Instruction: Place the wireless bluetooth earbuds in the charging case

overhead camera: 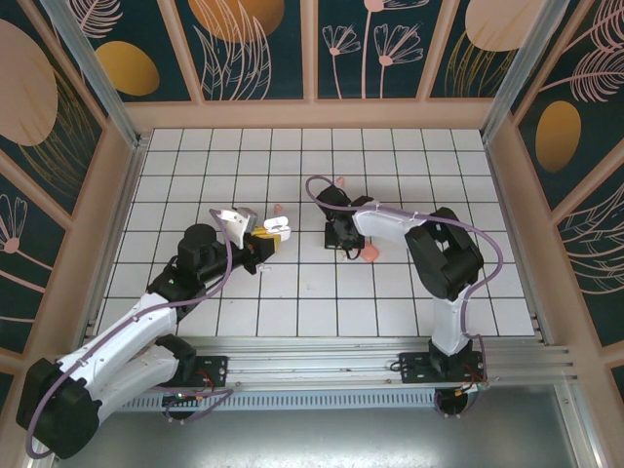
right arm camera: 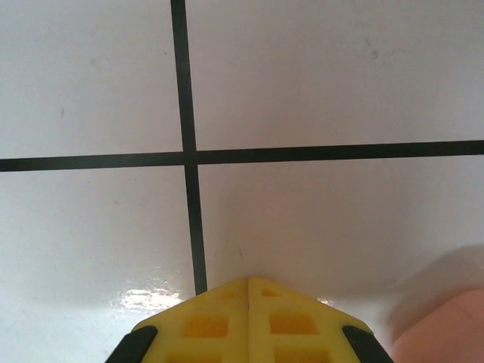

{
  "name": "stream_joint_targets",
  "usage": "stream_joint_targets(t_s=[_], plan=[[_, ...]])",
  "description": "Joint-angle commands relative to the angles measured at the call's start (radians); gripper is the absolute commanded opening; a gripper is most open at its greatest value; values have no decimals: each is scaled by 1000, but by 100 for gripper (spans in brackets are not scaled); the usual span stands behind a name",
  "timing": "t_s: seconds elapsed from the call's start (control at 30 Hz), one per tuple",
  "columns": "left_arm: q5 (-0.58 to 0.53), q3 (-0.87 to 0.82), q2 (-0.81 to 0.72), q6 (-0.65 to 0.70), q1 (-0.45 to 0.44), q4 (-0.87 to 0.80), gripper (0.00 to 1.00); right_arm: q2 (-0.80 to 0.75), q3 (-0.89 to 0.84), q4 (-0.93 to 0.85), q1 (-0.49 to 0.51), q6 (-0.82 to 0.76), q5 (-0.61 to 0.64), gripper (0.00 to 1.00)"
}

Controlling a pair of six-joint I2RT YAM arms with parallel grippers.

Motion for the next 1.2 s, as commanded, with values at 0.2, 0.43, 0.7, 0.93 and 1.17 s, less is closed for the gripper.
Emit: stream_joint_targets(t_s=[0.2,0.43,0.7,0.93,1.17], plan=[[-6,14,-23,-12,-3,-4,0,-15,-45,-57,73,26,0,0],[-4,10,-33,-15,-3,-8,0,-76,-98,-51,88,42,6,0],[2,15,-32,-26,-4,0,0,-117,-19,-80,95,20,34,0],[-4,6,-46,-27,-2,-7,0,-99,-22,-88,64,2,56,0],[-6,7,-50,-27,-3,-12,0,-55,-32,-103,74,-3,89,0]])
